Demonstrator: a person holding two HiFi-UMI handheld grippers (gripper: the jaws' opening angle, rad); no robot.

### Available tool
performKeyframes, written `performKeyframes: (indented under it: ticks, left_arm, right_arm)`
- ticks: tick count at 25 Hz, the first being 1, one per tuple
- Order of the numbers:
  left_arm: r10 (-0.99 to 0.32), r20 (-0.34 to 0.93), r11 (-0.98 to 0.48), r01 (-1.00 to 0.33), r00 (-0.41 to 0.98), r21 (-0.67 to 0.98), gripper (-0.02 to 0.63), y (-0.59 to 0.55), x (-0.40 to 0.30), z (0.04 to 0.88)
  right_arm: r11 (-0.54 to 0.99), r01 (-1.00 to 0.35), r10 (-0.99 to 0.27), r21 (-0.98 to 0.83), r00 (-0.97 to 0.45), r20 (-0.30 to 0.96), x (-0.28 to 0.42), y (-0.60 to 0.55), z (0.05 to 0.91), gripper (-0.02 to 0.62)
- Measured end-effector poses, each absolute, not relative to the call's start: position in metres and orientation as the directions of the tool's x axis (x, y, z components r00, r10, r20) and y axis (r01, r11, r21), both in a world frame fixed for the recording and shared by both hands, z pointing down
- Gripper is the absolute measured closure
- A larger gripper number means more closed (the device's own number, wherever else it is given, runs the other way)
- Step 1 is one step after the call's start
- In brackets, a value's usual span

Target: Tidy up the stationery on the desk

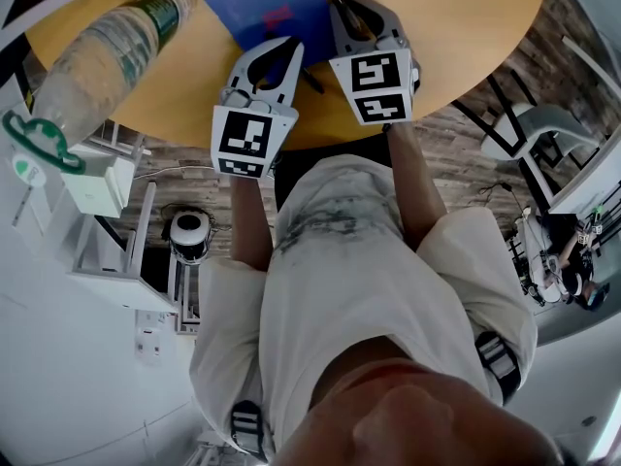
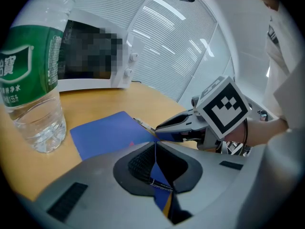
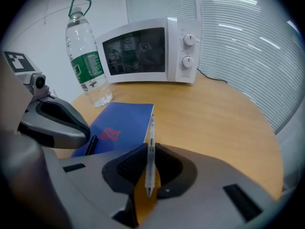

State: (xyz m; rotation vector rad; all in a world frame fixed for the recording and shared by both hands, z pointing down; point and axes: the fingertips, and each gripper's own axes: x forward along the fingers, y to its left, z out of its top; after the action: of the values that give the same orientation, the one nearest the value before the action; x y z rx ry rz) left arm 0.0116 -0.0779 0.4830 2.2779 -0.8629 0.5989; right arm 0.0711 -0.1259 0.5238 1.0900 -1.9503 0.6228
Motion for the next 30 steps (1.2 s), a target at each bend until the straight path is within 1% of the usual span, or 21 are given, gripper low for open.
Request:
performKeyframes:
  ticks: [6, 12, 16, 24, 30]
  left_arm:
    - [-0.432, 0.600, -0.580, -0.717, 0.673, 0.387, 0.595, -0.076, 0.002, 0.486]
    - [-0.455, 0.599, -0.562, -0.735, 0.659, 0.380, 0.595, -0.075, -0.007, 0.484]
    - [-0.476, 0.597, -0.548, -0.749, 0.645, 0.373, 0.595, -0.074, -0.017, 0.482]
    - [-0.514, 0.605, -0.514, -0.783, 0.609, 0.351, 0.597, -0.062, -0.041, 0.484]
    - [-0.526, 0.609, -0.500, -0.795, 0.594, 0.343, 0.597, -0.055, -0.048, 0.486]
  right_arm:
    - [0.539, -0.838, -0.443, -0.087, -0.369, 0.817, 0.060, -0.121, 0.521, 0.461]
    - [0.574, -0.816, -0.449, -0.060, -0.376, 0.811, 0.057, -0.116, 0.511, 0.460]
    - [0.618, -0.784, -0.437, -0.054, -0.400, 0.806, 0.044, -0.105, 0.505, 0.460]
    - [0.723, -0.683, -0.336, -0.108, -0.483, 0.809, -0.002, -0.066, 0.505, 0.460]
    - [0.769, -0.623, -0.248, -0.139, -0.492, 0.834, -0.015, -0.038, 0.515, 0.459]
